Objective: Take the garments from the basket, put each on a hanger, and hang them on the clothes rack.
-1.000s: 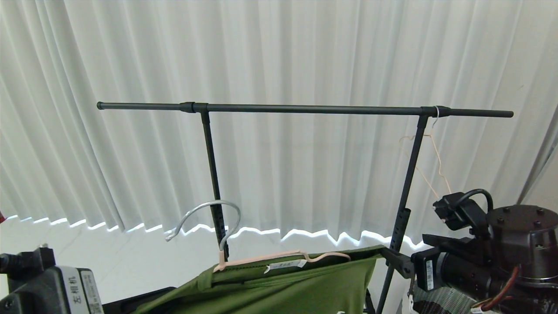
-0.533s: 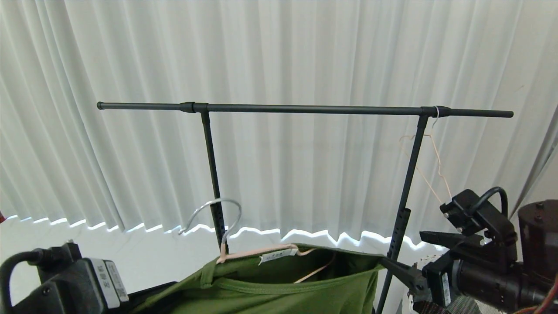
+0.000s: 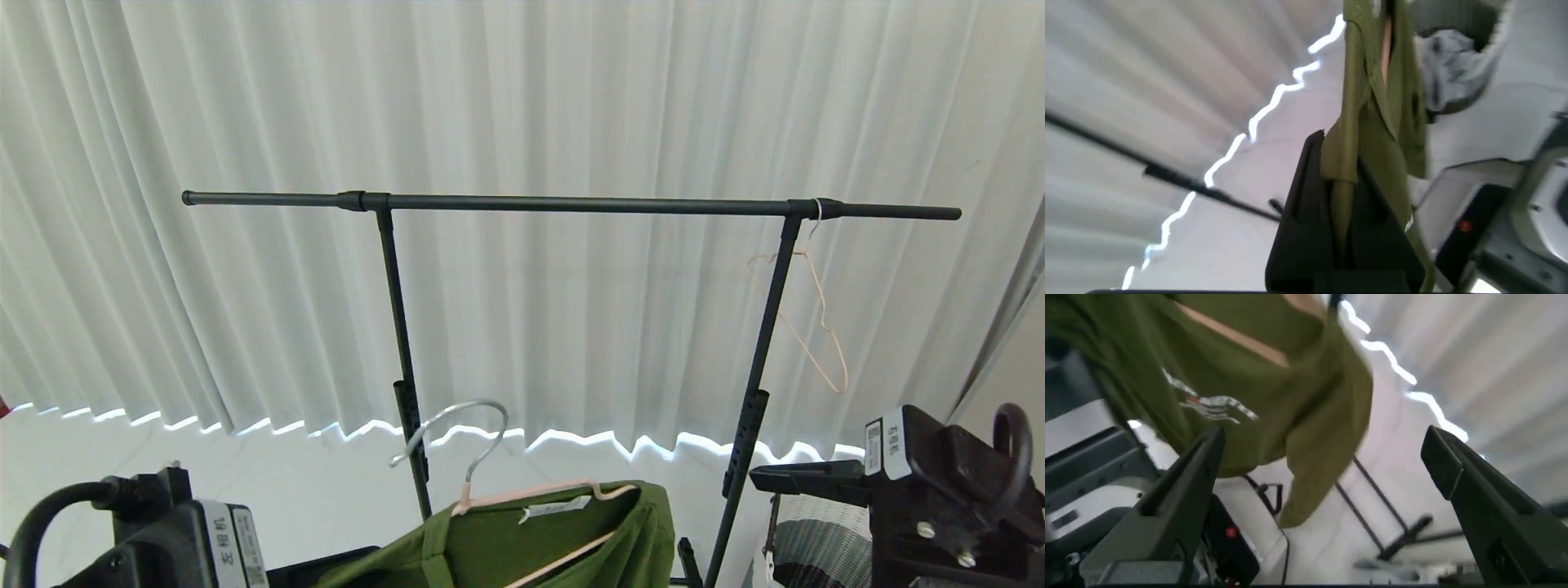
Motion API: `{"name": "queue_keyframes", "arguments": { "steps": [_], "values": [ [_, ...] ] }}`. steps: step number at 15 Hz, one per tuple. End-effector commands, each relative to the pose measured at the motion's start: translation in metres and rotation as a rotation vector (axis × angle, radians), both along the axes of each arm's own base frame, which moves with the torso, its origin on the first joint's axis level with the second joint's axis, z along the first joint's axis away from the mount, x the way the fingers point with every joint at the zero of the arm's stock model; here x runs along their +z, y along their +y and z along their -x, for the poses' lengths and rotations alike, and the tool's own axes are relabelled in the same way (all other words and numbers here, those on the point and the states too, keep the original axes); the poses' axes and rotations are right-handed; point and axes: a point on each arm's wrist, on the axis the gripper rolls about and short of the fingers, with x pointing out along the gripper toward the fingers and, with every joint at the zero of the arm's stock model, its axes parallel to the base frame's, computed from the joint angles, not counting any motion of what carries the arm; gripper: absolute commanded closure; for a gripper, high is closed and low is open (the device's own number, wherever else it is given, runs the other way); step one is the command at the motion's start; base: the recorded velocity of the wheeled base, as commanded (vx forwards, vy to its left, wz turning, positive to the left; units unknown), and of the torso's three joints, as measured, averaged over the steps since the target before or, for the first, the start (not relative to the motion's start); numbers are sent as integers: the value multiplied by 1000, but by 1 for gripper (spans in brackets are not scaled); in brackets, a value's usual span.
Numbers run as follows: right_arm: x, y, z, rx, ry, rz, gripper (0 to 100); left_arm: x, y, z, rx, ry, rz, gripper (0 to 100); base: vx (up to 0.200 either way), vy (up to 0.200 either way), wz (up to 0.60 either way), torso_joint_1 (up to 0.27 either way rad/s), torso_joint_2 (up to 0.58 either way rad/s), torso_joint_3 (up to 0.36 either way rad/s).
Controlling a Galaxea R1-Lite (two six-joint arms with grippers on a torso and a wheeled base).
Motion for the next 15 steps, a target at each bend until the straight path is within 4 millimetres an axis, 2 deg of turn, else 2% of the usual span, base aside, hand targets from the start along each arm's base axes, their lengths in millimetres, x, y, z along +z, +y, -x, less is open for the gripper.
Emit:
{"name": "queue_keyframes", "arguments": {
  "steps": [1,4,8,11,15],
  "values": [
    [5,12,-3,103,-30,7,0,1,-2,2,-49,2,15,100,0,0,0,0,0,0],
    [4,33,-8,225,-57,59,0,2,-7,6,-123,9,32,100,0,0,0,0,0,0],
    [-8,59,-15,328,-82,127,0,2,-13,16,-209,7,35,100,0,0,0,0,0,0],
    [-14,70,-7,394,-65,138,0,2,-14,17,-225,7,33,100,0,0,0,0,0,0],
    [-17,73,-5,403,-49,145,0,4,-14,17,-225,3,38,100,0,0,0,0,0,0]
  ]
}}
